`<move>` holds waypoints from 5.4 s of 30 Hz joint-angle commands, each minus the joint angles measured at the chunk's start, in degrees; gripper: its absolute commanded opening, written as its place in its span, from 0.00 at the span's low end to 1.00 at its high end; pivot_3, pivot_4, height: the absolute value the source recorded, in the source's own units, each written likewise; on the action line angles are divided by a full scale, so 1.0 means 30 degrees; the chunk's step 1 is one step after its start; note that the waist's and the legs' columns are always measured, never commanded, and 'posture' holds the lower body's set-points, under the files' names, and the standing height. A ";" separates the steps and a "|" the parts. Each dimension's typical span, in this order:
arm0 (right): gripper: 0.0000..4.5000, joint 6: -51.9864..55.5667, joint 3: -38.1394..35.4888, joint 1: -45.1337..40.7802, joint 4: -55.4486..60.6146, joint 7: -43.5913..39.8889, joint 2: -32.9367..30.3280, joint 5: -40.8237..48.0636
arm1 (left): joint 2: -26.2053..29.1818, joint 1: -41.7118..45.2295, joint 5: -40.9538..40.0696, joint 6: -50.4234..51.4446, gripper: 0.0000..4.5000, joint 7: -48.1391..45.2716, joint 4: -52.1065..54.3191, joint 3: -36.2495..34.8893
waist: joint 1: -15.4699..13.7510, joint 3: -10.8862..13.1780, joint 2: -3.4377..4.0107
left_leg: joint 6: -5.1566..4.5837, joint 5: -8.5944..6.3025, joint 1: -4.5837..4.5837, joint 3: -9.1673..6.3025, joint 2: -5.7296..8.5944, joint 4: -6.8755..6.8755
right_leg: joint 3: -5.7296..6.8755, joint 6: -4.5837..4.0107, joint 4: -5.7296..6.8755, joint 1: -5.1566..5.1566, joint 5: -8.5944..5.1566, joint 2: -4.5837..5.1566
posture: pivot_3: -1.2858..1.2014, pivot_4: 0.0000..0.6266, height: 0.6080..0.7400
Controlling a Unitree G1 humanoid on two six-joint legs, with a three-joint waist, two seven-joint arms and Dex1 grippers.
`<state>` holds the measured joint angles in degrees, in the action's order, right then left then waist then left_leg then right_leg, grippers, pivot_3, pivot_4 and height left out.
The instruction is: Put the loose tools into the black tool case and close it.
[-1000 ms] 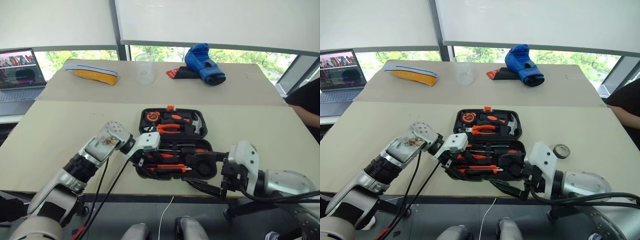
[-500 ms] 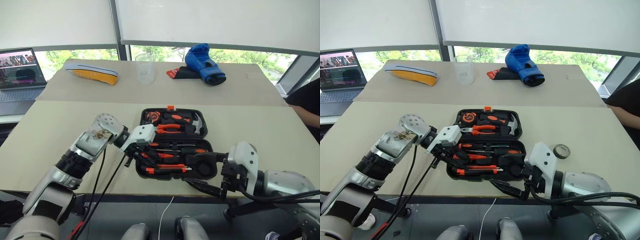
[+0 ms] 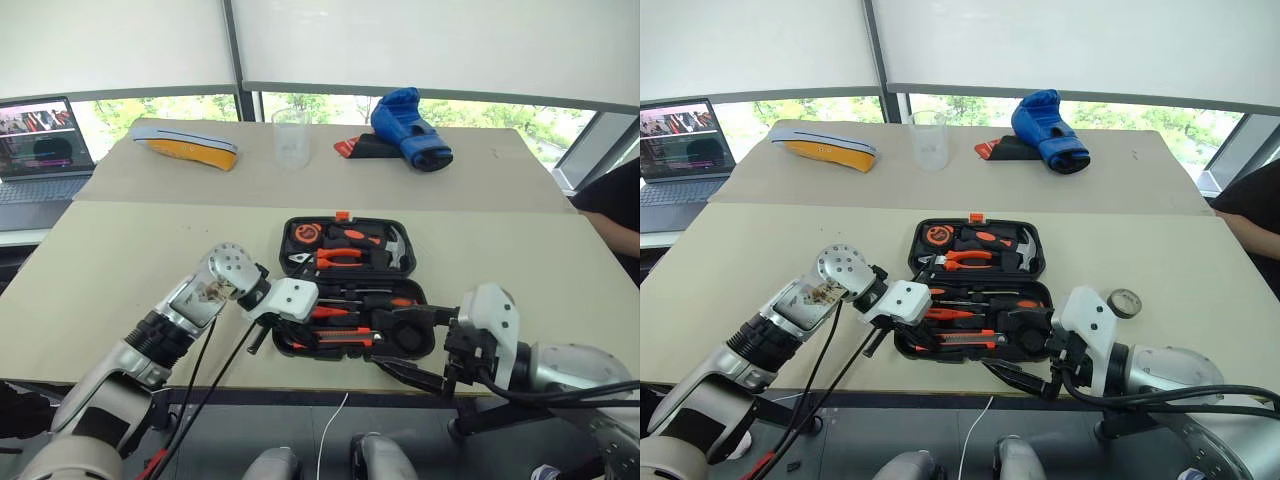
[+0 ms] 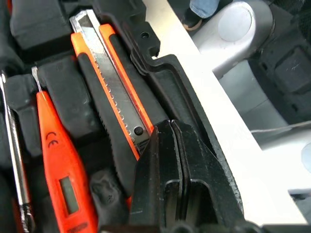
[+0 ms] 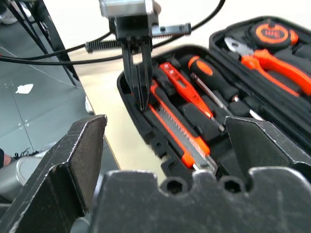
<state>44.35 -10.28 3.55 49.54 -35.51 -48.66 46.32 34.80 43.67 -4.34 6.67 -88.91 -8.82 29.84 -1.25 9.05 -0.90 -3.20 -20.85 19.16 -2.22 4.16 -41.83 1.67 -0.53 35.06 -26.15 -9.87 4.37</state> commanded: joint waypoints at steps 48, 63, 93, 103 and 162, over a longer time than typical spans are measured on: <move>1.00 -0.0767 0.0237 -0.4417 -1.4941 0.0257 -0.1689 -0.6874 | 0.0709 -0.0939 -0.9290 0.9502 0.99 0.2456 0.5235 -0.8134 | 0.0240 0.0007 0.0012 | -0.0076 -0.0008 -0.0008 0.0242 0.0003 -0.0025 | -0.0261 0.0090 -0.0014 -0.0067 0.0092 -0.0016 | 0.52 0.24 0.93; 0.30 -0.2118 0.1107 -0.5957 -1.6662 -0.1173 -0.0183 -0.8286 | 0.1202 -0.1613 -0.9431 0.8989 1.00 0.3084 0.5875 -0.8138 | 0.0237 0.0004 0.0018 | -0.0070 -0.0008 0.0001 0.0236 0.0008 -0.0020 | -0.0249 0.0097 -0.0022 -0.0078 0.0096 -0.0014 | 0.52 0.24 0.93; 0.00 0.1824 0.4384 -0.4489 -0.4567 -0.3679 -0.1808 -0.4995 | 0.1372 -0.2185 -0.8109 0.6975 1.00 0.2608 0.5687 -0.6975 | 0.0185 0.0009 0.0019 | -0.0081 -0.0016 0.0021 0.0219 0.0044 -0.0024 | -0.0226 0.0136 -0.0050 -0.0093 0.0118 0.0003 | 0.52 0.24 0.93; 0.51 0.2364 0.4200 -0.3934 -0.4015 -0.3304 -0.1801 -0.4897 | 0.1305 -0.1994 -0.7966 0.6718 1.00 0.2617 0.5460 -0.6858 | 0.0185 0.0009 0.0019 | -0.0081 -0.0016 0.0019 0.0218 0.0043 -0.0020 | -0.0220 0.0136 -0.0054 -0.0089 0.0118 -0.0001 | 0.52 0.24 0.93; 0.13 -0.5461 0.0296 -0.3169 -1.3200 -0.6874 -0.1525 -0.9471 | 0.3525 -0.5823 -0.1773 0.3100 0.07 0.5032 -0.1165 -0.7351 | 0.0197 0.0008 0.0025 | -0.0084 -0.0020 0.0026 0.0228 0.0038 0.0005 | -0.0231 0.0133 -0.0035 -0.0136 0.0120 -0.0006 | 0.52 0.24 0.93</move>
<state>27.68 -5.50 -4.17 11.53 -57.37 -52.50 17.08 43.74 24.87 -10.97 16.49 -75.57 -8.65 10.13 -0.65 9.07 -0.83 -3.45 -20.91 19.20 -1.52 4.28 -41.82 1.00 -0.13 34.94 -26.51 -9.51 4.34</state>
